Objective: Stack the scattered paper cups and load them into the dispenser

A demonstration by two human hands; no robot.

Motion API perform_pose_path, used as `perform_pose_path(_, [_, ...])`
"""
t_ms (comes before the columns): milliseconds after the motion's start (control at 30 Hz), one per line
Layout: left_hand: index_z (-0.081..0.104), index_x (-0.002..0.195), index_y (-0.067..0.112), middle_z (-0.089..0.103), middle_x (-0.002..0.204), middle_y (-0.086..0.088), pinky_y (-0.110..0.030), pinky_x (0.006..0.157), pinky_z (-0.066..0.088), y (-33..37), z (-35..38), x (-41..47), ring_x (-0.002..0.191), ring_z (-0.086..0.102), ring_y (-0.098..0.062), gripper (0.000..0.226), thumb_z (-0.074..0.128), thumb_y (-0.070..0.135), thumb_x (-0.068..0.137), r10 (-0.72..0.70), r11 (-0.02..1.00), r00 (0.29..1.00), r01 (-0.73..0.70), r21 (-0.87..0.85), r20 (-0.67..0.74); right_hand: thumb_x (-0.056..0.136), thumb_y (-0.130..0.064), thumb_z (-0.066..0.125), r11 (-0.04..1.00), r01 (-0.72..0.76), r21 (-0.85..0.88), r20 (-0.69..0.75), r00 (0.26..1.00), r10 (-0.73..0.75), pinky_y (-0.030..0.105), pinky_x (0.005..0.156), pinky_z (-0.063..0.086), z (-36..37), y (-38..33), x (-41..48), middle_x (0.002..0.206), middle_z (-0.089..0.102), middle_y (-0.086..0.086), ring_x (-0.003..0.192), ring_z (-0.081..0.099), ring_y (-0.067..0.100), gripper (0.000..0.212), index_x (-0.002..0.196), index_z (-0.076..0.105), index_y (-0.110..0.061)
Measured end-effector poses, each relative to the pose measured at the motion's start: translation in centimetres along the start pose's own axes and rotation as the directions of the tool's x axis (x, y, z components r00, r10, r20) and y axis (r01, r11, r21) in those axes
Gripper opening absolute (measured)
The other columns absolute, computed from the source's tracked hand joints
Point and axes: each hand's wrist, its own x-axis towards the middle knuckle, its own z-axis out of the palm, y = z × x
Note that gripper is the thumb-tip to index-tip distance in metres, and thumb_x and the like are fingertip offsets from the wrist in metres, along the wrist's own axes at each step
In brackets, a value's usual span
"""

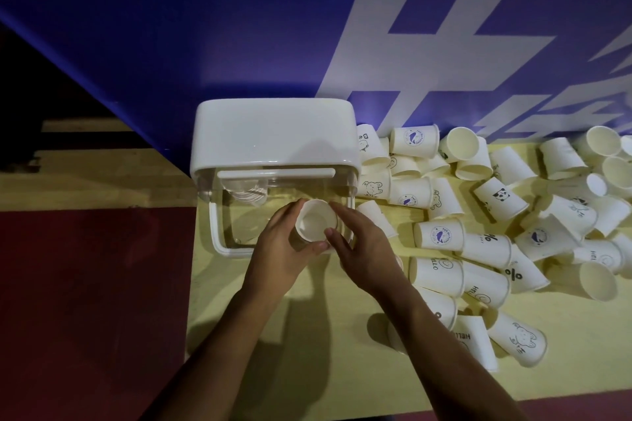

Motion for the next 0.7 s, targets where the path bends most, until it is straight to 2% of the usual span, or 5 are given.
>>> perform_pose_path(300, [0.047, 0.148, 0.037, 0.054, 0.143, 0.017, -0.04, 0.106, 0.05, -0.6, 0.3, 0.4, 0.13, 0.053, -0.006, 0.085, 0.088, 0.047, 0.074, -0.021, 1.0, 1.0, 0.021, -0.02, 0.019, 0.102, -0.04, 0.059, 1.0, -0.011, -0.029, 0.006, 1.0, 0.011, 0.038, 0.102, 0.05, 0.0, 0.2, 0.0, 0.14, 0.063, -0.005, 0.127, 0.058, 0.014, 0.048, 0.146, 0.055, -0.022])
perform_pose_path(400, [0.044, 0.149, 0.033, 0.048, 0.146, 0.02, -0.024, 0.11, 0.042, 0.8, 0.1, -0.2, 0.136, 0.044, -0.003, 0.091, 0.088, 0.052, 0.072, -0.025, 0.999, 0.999, 0.025, -0.032, -0.023, 0.101, -0.044, 0.06, 0.999, -0.046, -0.021, -0.036, 0.998, 0.045, 0.028, 0.105, 0.046, -0.6, -0.3, -0.4, 0.145, 0.059, -0.004, 0.133, 0.053, 0.012, 0.056, 0.15, 0.05, -0.02])
perform_pose_path(467, [0.044, 0.146, 0.029, 0.043, 0.138, 0.029, -0.012, 0.104, 0.035, 2.4, -0.2, -1.2, 0.135, 0.038, 0.0, 0.089, 0.081, 0.06, 0.072, 0.024, 1.0, 0.997, -0.025, -0.012, -0.078, 0.1, -0.047, 0.06, 0.997, -0.081, 0.0, -0.073, 0.994, 0.08, 0.021, 0.104, 0.042, -1.9, -0.5, -0.9, 0.145, 0.06, -0.005, 0.133, 0.053, 0.008, 0.056, 0.149, 0.052, -0.02])
perform_pose_path(600, [0.058, 0.127, 0.021, 0.053, 0.128, 0.013, -0.038, 0.09, 0.057, 5.4, 1.4, -3.7, 0.123, 0.053, -0.015, 0.054, 0.082, 0.036, 0.082, 0.23, 0.973, 0.959, -0.224, 0.057, -0.163, 0.1, -0.038, 0.063, 0.995, -0.094, 0.029, -0.168, 0.981, 0.098, 0.024, 0.102, 0.049, -6.1, 0.6, -2.5, 0.132, 0.068, -0.01, 0.122, 0.06, 0.002, 0.038, 0.135, 0.066, -0.024])
perform_pose_path(700, [0.058, 0.123, 0.027, 0.056, 0.123, 0.012, -0.037, 0.088, 0.055, 9.4, 5.1, -3.5, 0.111, 0.058, -0.008, 0.043, 0.072, 0.039, 0.084, 0.269, 0.963, 0.963, -0.268, 0.023, -0.031, 0.099, -0.035, 0.064, 0.986, -0.151, 0.064, -0.26, 0.952, 0.162, 0.017, 0.1, 0.047, -10.4, 2.6, -4.2, 0.127, 0.069, -0.016, 0.117, 0.059, -0.004, 0.032, 0.13, 0.069, -0.027])
